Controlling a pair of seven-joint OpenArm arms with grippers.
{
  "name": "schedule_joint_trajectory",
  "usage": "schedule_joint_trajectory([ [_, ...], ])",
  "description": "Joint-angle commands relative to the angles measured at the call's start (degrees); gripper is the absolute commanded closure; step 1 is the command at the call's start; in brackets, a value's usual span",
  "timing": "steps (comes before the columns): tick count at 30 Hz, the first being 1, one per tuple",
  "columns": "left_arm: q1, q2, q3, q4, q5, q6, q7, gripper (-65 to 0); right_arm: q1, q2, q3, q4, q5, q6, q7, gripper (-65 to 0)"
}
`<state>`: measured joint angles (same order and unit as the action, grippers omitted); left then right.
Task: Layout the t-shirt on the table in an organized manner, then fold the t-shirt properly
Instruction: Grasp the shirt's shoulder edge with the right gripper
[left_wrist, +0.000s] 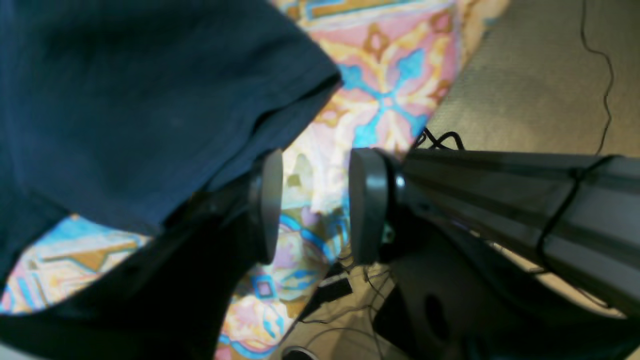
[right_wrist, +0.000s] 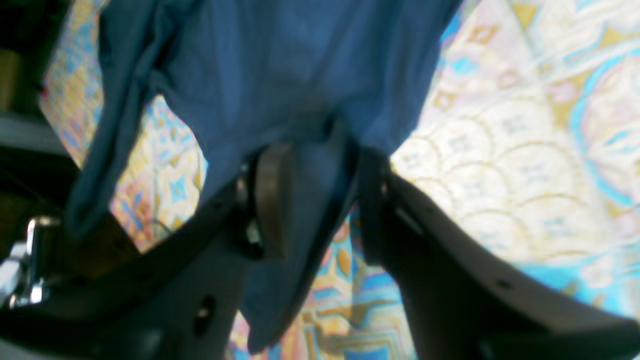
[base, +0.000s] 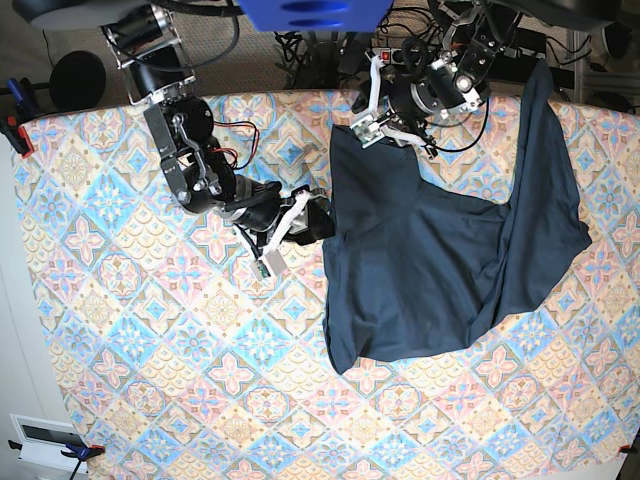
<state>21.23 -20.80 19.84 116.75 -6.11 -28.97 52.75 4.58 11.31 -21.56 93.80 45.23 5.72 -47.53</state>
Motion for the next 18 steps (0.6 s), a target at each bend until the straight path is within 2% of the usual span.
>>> schedule_joint_trajectory([
  [1, -0.7, -0.1, -0.4, 1.2, -0.1, 0.0, -0.8, -21.1, 1.0, -0.5, 0.2, -0.2, 1.4, 0.4, 1.0, -23.4],
  [3, -1.5, -0.2, -0.9, 1.2, -0.1, 0.1, -0.8, -20.0, 1.0, -1.2, 0.2, -1.8, 1.8, 0.4, 1.0, -25.6],
  [7, -1.5, 0.0, -6.1, 1.3, -1.5, 0.1, -0.8, -19.8, 0.9, -1.7, 0.1, -2.2, 1.8, 0.4, 1.1, -26.8],
  [12, -0.6, -0.3, -8.5, 1.4, -9.7, 0.2, -0.5, -30.1, 1.1, -1.7, 0.1, -2.7, 1.8, 0.4, 1.1, -26.9],
  [14, -0.1, -1.5, -10.1, 1.4, -13.2, 0.1, -0.7, -34.0, 1.1, -1.7, 0.1, -3.6, 1.8, 0.3, 1.1, -27.1],
  [18, 1.2, -1.9, -17.5, 1.3, -20.8, 0.1, -0.7, -33.2, 1.1, -1.8, 0.1, -5.8, 1.8, 0.3, 1.3, -27.1],
])
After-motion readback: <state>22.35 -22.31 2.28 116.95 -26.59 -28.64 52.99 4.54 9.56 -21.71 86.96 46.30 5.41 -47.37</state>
